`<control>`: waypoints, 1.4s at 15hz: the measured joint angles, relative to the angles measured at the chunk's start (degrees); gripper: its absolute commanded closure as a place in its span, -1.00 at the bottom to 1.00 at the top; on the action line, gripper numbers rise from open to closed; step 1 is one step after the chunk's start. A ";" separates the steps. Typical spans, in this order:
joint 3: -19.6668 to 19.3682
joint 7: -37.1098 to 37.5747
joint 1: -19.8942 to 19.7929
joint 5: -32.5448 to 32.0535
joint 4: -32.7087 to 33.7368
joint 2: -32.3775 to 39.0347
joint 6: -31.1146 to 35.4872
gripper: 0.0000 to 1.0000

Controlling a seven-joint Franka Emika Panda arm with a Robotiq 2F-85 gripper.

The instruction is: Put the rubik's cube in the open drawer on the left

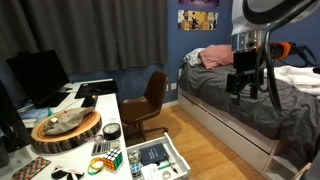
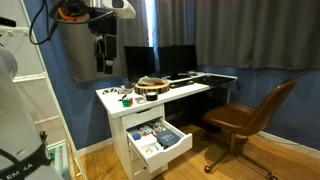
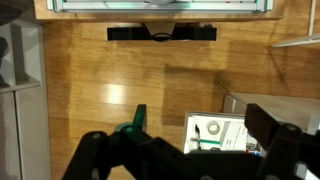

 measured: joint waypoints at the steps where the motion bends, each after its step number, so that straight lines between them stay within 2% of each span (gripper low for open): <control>1: 1.98 -0.14 1.82 0.34 0.71 1.39 0.73 -1.00; 5: 10.61 -0.11 9.89 1.41 6.49 11.18 6.90 -1.00; 9: 15.50 -0.17 12.61 0.74 14.85 23.72 15.26 -1.00; 13: 16.72 -1.27 13.81 0.77 21.60 35.84 25.38 -1.00; 15: 16.72 -2.87 14.91 1.10 24.17 41.07 27.02 -1.00; 21: 16.28 -2.85 14.90 1.07 23.92 40.14 26.98 -1.00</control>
